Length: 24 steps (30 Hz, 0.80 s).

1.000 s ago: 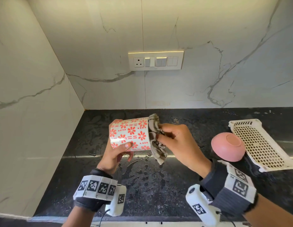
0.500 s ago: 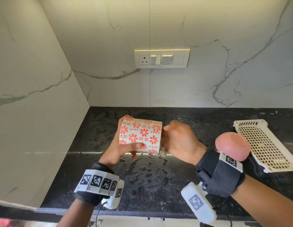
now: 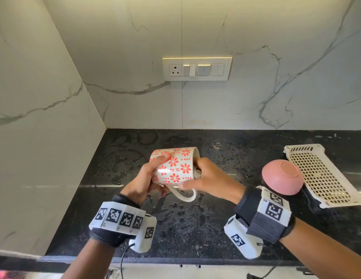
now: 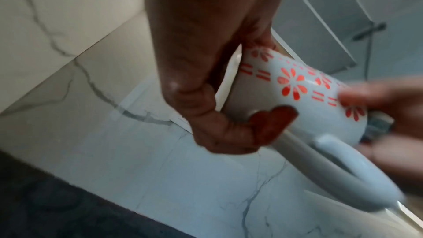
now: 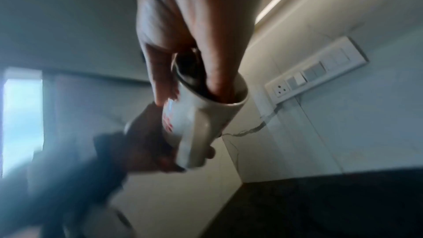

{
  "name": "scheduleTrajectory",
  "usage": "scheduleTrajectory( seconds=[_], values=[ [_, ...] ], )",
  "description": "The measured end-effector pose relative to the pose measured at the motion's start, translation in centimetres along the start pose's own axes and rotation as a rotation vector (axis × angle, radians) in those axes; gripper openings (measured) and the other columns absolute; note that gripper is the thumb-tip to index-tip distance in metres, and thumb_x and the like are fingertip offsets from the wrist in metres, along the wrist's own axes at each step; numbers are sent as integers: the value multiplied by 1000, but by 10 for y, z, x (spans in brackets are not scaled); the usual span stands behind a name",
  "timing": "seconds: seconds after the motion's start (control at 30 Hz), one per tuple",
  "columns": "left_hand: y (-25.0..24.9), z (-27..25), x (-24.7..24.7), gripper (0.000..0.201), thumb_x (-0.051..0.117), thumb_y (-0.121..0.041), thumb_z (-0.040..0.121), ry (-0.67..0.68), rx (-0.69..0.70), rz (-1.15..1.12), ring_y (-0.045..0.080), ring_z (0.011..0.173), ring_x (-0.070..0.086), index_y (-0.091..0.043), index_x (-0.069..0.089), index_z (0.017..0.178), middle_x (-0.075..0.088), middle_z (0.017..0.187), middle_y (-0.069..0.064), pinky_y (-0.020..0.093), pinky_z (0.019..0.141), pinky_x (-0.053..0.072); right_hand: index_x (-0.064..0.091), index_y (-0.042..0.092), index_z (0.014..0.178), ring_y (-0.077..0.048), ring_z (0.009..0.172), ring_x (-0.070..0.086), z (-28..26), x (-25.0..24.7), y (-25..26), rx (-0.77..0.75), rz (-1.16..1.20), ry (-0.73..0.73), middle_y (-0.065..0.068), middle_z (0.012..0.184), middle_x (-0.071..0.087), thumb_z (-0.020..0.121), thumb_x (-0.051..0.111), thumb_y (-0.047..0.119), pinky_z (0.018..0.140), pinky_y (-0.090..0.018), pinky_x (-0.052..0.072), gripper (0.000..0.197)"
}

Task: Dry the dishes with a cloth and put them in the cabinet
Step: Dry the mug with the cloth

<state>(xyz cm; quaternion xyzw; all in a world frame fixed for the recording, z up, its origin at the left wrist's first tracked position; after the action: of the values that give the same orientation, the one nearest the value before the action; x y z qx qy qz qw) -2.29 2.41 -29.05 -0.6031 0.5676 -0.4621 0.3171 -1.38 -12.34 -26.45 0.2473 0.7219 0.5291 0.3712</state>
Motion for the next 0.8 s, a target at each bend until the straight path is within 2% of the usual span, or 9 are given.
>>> scheduleTrajectory(
  seconds=[0.1,0.2,0.3,0.37,0.47,0.57,0.7,0.73,0.8],
  values=[
    [0,2,1,62,63,-53,55,-41,121,-12,16,69,68,-11,62,100,72,79,2,28,55,54,61,5,111,-21,101,66,3,-1,2,112,616,8,-8,107,70,72,70,8,86,-28,54,40],
    [-1,4,2,69,64,-52,52,-83,193,-55,18,81,69,-12,59,108,73,89,4,29,63,56,64,1,104,-22,94,68,6,0,4,127,821,-24,-12,102,71,69,67,11,81,-28,56,37],
    [-3,6,6,67,65,-46,57,-106,269,-59,22,84,69,-8,57,112,72,96,7,29,63,54,62,3,114,-23,99,67,10,6,5,81,637,-92,-13,108,69,78,68,2,83,-29,55,36],
    [-3,5,7,53,64,-40,61,-104,246,-137,22,78,69,-9,63,103,72,89,8,32,59,55,57,4,120,-17,99,66,11,9,4,8,466,-148,-9,110,68,77,70,0,79,-24,55,45],
    [-5,6,5,33,59,-40,70,-67,151,-258,20,63,65,-11,67,84,68,75,8,29,52,52,51,7,124,-4,102,61,9,11,6,-125,34,-173,1,117,63,74,76,9,80,-15,51,57],
    [-6,6,0,37,56,-47,76,-11,-40,-218,18,50,59,-10,65,74,60,60,4,23,47,46,47,8,131,4,105,51,6,13,3,-196,-248,-136,4,123,57,74,77,15,83,-3,44,65],
    [2,9,-3,42,55,-51,75,-28,-138,-141,19,59,62,-11,66,83,64,67,5,28,58,49,42,11,135,-3,107,54,10,7,-10,-78,-282,-30,8,122,54,76,75,24,83,-5,44,68],
    [2,10,-3,41,56,-49,76,-35,-112,-145,20,60,63,-11,65,89,65,70,5,30,56,51,43,11,134,-4,101,56,11,6,-11,-29,-195,15,7,117,56,80,72,27,82,-10,47,64],
    [2,13,-4,38,63,-45,70,-63,-36,-137,21,63,64,-14,63,93,66,72,5,31,54,52,43,8,133,-7,86,61,11,6,-12,71,244,126,-1,107,60,87,57,36,76,-25,52,55]
  ],
)
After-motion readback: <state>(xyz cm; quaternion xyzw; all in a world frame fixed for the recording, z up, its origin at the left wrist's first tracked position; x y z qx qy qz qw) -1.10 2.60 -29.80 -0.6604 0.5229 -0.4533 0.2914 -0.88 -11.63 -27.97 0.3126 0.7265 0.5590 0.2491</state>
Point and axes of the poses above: each hand's wrist, its own z-axis towards the middle knuckle, its own x-axis out of the palm, y = z × x, the point moved 4 cm from there along z, towards the middle knuckle
